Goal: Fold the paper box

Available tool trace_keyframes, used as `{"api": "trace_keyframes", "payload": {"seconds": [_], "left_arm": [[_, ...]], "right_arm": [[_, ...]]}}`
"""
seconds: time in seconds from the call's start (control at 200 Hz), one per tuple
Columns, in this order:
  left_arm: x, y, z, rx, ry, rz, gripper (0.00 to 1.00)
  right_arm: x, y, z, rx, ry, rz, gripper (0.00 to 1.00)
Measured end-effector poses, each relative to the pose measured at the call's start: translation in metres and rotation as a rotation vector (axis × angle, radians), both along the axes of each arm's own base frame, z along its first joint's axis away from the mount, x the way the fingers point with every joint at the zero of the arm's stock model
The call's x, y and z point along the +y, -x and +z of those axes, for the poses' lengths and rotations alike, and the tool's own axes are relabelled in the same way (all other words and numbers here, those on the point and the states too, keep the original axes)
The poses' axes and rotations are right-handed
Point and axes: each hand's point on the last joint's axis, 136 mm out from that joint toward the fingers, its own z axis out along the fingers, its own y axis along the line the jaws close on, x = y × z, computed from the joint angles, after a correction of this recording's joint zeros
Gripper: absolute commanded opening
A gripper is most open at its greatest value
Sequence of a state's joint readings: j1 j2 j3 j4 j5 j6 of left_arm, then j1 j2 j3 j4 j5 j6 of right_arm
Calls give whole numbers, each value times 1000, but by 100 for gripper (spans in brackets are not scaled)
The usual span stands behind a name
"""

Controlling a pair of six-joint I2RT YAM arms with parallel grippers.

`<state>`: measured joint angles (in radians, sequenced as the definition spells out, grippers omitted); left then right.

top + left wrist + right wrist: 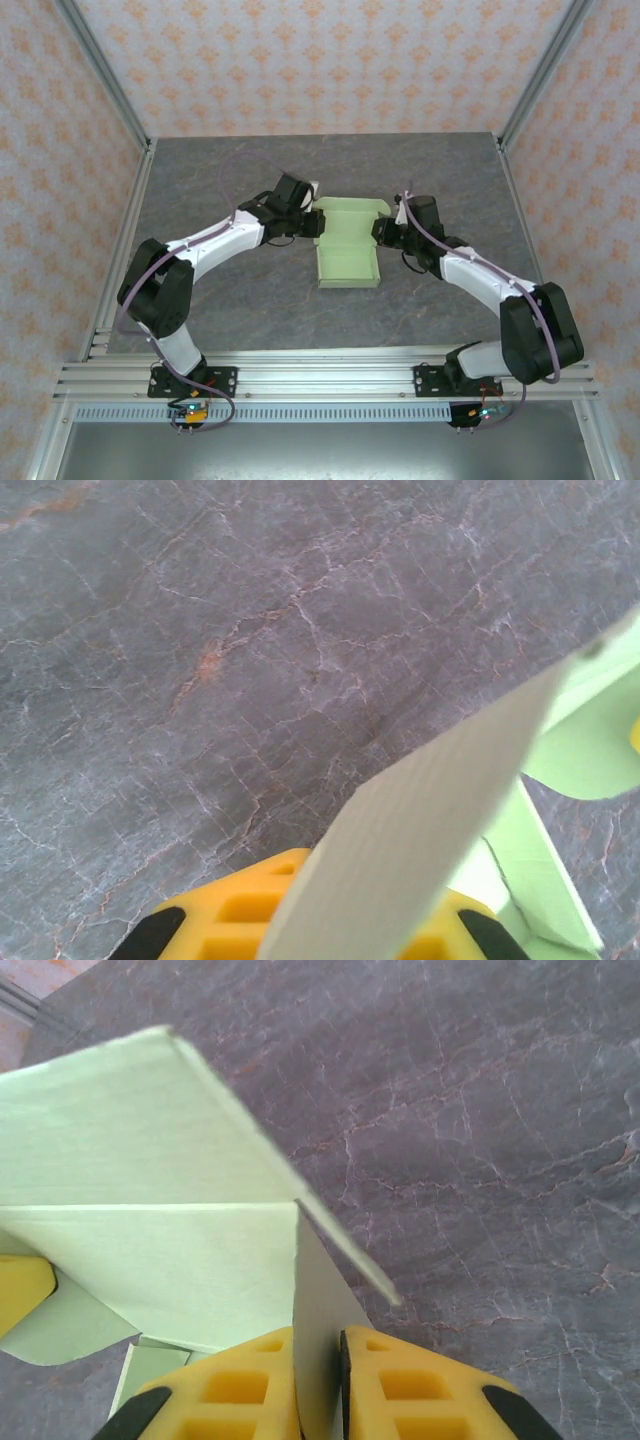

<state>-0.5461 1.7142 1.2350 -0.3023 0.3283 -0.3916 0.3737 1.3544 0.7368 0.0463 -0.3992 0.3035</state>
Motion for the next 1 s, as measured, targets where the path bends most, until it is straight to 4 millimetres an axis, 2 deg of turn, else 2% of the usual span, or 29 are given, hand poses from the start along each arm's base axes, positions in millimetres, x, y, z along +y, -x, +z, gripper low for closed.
{"api": "trace_keyframes", "payload": {"seconds": [0.165, 0.285, 0.471, 0.681, 0.791, 0.876, 1.001], "left_arm": [[4, -7, -6, 10, -9, 64, 8], [1, -22, -4, -20, -11, 96, 8], [-3, -47, 2, -87, -19, 128, 11], [-5, -59, 6, -146, -4, 147, 13], [-4, -55, -4, -157, -6, 151, 12], [-2, -44, -17, -160, -26, 151, 11], [-6, -26, -21, -194, -49, 145, 11]], "right_arm": [[2, -5, 11, -72, 45, -49, 17], [2, -11, 17, -117, 64, -83, 18], [2, -22, 11, -122, 59, -131, 24], [4, -23, 9, -103, 29, -154, 27], [4, -23, 9, -97, 14, -165, 23], [4, -22, 7, -89, 12, -170, 23], [2, -17, -3, -77, 33, -171, 23]]}}
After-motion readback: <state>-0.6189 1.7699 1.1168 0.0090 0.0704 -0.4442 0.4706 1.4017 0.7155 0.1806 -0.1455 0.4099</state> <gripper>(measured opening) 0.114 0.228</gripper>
